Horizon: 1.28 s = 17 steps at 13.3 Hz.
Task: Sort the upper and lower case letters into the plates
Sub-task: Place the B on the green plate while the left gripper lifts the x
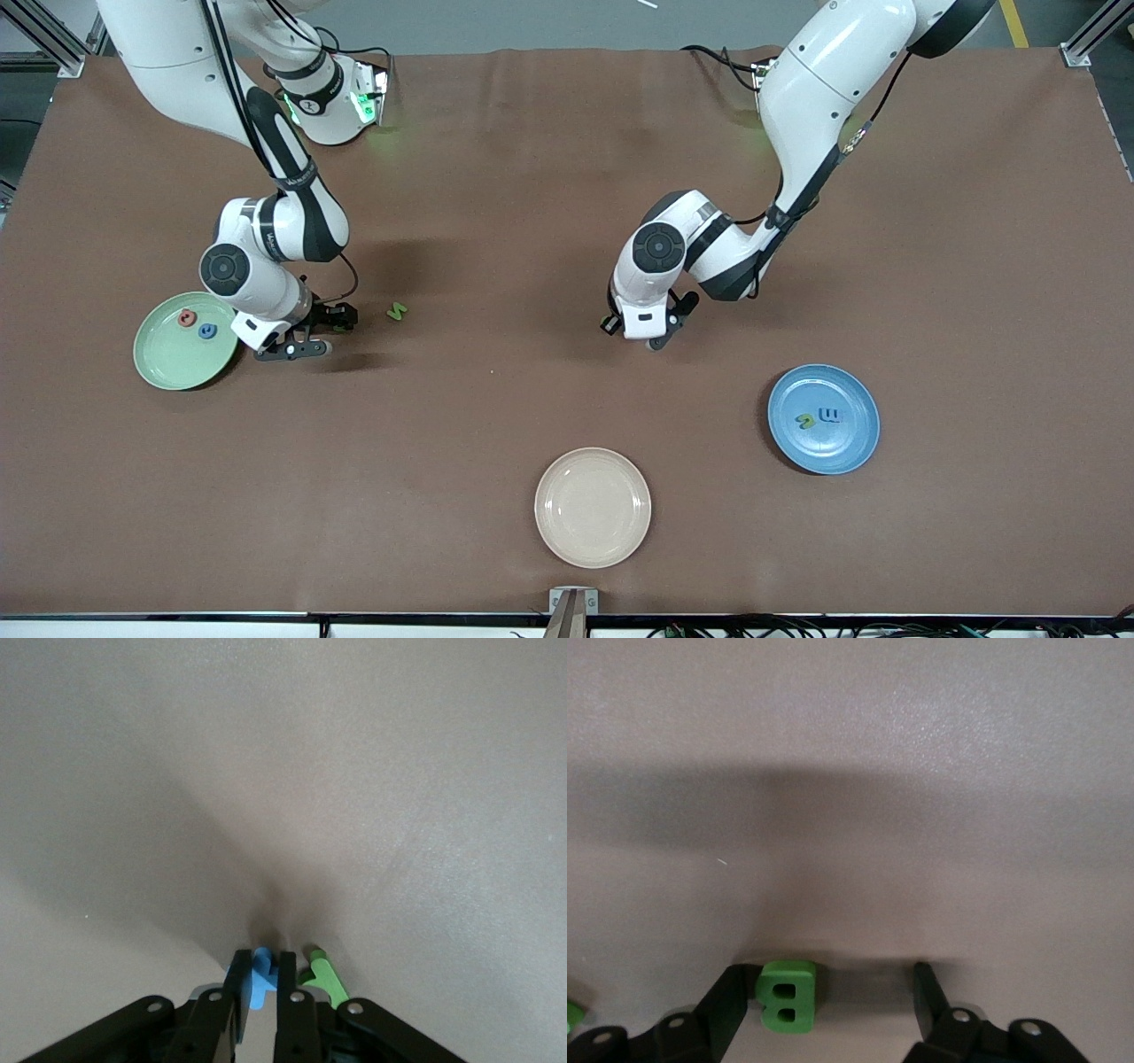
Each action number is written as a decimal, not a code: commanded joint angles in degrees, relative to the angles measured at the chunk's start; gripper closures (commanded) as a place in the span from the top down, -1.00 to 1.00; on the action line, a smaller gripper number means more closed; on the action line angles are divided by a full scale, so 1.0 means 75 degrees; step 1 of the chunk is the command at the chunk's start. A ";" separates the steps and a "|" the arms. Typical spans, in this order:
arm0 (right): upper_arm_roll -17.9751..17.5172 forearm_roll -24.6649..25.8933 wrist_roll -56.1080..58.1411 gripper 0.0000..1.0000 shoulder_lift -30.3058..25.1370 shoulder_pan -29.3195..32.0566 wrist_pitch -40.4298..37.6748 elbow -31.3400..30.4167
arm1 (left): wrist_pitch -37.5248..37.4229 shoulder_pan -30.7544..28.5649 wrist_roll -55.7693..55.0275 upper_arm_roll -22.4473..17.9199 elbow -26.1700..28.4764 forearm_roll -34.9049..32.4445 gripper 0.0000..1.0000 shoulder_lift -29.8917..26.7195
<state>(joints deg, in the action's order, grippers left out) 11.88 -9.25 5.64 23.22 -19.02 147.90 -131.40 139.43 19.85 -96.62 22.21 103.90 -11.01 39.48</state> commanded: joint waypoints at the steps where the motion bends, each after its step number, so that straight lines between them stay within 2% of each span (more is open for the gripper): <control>1: 0.0022 -0.0348 -0.0049 0.49 -0.0107 -0.0066 0.0026 -0.0198 | 0.0054 0.0061 -0.0043 -0.0044 -0.0177 -0.0149 -0.65 0.0313; 4: 0.0022 -0.0419 -0.0049 0.48 -0.0107 -0.0077 0.0003 -0.0257 | 0.0007 0.0003 -0.0125 -0.0044 -0.0248 -0.0382 -0.63 0.0291; 5: 0.0022 -0.0419 -0.0049 0.40 -0.0107 -0.0077 -0.0021 -0.0257 | -0.0005 -0.0009 -0.0160 -0.0044 -0.0237 -0.0383 -0.57 0.0302; 12: 0.0022 -0.0454 -0.0049 -0.28 -0.0107 -0.0148 -0.0009 -0.0257 | -0.0040 -0.0279 -0.0641 -0.0044 -0.0201 -0.0313 -0.56 0.0302; 16: 0.0022 -0.0455 -0.0049 -0.55 -0.0131 -0.0148 -0.0056 -0.0257 | -0.0040 -0.0314 -0.0641 -0.0044 -0.0166 -0.0278 -0.44 0.0349; 17: 0.0033 -0.0443 -0.0049 -0.56 -0.0177 -0.0148 -0.0253 -0.0245 | -0.0040 -0.0337 -0.0641 -0.0044 -0.0143 -0.0278 -0.42 0.0349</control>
<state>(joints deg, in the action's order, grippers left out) 11.98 -11.13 5.44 22.07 -19.30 146.67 -131.68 139.32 17.68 -100.37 22.19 103.21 -11.85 40.06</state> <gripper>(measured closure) 0.714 0.718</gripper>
